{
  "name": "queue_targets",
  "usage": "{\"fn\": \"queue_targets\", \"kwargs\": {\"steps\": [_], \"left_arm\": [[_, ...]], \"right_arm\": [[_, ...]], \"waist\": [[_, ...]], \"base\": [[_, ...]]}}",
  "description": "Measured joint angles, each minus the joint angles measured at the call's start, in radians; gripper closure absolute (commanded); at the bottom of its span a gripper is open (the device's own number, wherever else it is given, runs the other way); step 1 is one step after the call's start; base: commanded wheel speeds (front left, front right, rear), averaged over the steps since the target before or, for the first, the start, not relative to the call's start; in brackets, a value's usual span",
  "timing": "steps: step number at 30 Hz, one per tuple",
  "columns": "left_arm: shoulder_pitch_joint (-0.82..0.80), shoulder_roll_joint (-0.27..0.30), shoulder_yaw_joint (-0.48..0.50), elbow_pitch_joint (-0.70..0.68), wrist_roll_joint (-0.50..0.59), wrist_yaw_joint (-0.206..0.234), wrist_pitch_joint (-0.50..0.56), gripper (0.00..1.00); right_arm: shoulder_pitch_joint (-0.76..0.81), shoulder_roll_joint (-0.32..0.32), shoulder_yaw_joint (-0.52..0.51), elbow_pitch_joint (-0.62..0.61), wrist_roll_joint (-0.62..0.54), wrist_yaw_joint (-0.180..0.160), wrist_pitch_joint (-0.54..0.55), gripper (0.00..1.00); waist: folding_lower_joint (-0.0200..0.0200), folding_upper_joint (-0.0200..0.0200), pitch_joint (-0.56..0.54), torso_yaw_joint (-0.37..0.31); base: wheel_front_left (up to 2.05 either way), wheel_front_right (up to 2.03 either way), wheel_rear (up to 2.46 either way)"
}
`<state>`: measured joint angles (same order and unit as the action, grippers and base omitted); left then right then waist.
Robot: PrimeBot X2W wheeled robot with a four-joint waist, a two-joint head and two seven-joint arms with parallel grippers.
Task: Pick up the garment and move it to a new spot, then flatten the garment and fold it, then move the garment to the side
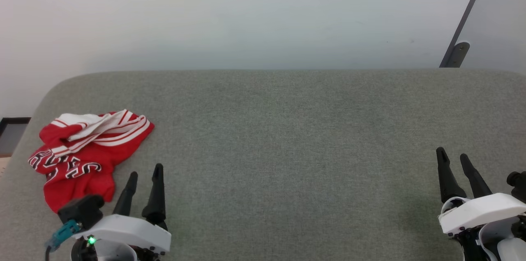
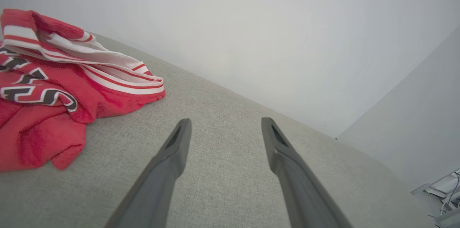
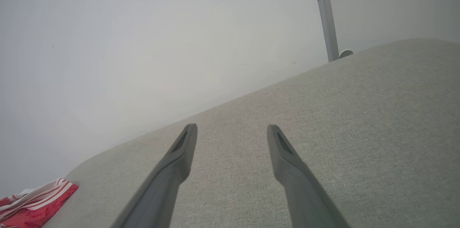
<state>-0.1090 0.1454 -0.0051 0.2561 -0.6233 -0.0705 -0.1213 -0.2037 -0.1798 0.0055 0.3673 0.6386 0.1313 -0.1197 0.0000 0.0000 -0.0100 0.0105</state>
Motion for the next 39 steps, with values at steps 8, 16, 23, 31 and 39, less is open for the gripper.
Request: {"fn": "queue_targets", "kwargs": {"steps": [8,16,23,31,39], "left_arm": [[-0.004,0.008,-0.009,0.004,0.088,0.000,-0.021,0.00],[-0.005,0.010,-0.013,0.022,0.159,-0.008,-0.042,0.00],[-0.009,0.012,-0.010,0.030,0.222,-0.011,-0.057,0.00],[-0.014,0.011,-0.004,0.043,0.287,-0.018,-0.075,0.00],[-0.017,0.014,-0.003,0.048,0.362,-0.027,-0.092,0.00]], "right_arm": [[-0.012,-0.007,0.003,-0.004,-0.082,0.000,-0.022,0.00],[-0.012,-0.012,0.003,-0.006,-0.149,0.000,-0.041,0.00],[-0.013,-0.013,0.003,-0.010,-0.205,0.000,-0.058,0.00],[-0.015,-0.011,-0.017,-0.019,-0.252,0.000,-0.076,0.00],[-0.011,-0.008,-0.038,-0.025,-0.307,0.000,-0.092,0.00]], "waist": [[0.0000,0.0000,-0.001,0.000],[0.0000,0.0000,-0.002,0.002],[0.0000,0.0000,-0.003,0.004],[0.0000,0.0000,-0.004,0.006],[0.0000,0.0000,-0.006,0.008]], "base": [[0.00,0.00,0.00],[0.00,0.00,0.00],[0.00,0.00,0.00],[0.00,0.00,0.00],[0.00,0.00,0.00]]}}
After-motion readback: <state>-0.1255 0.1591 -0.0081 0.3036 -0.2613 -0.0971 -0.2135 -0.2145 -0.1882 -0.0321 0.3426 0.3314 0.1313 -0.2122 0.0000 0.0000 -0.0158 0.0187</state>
